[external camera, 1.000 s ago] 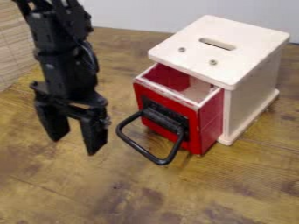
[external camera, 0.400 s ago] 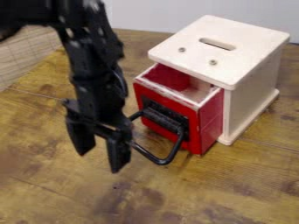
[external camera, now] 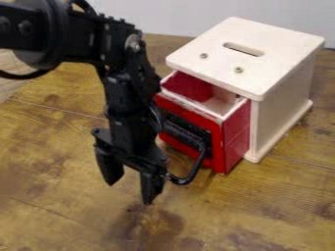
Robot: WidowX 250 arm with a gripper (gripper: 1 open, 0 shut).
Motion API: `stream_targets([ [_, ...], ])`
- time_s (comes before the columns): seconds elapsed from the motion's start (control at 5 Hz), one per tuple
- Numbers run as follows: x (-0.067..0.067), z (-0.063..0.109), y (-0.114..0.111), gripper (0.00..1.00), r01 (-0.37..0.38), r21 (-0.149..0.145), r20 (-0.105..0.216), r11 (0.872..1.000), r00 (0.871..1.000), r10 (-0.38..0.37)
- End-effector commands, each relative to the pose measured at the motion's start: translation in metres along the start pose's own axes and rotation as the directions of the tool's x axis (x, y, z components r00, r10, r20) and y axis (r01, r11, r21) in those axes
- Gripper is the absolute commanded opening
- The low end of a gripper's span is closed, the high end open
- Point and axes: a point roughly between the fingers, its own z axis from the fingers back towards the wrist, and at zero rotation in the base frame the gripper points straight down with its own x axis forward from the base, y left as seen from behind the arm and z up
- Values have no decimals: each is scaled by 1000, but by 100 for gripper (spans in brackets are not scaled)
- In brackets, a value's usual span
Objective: Close the drawer
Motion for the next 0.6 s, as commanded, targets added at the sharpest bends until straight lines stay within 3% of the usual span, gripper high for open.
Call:
stream_targets([
  [0.0, 4, 12, -2, 100, -7, 7, 54, 1000, 999, 7],
  [0.4, 20, 21, 6, 100, -76, -1, 62, 997, 995, 76],
])
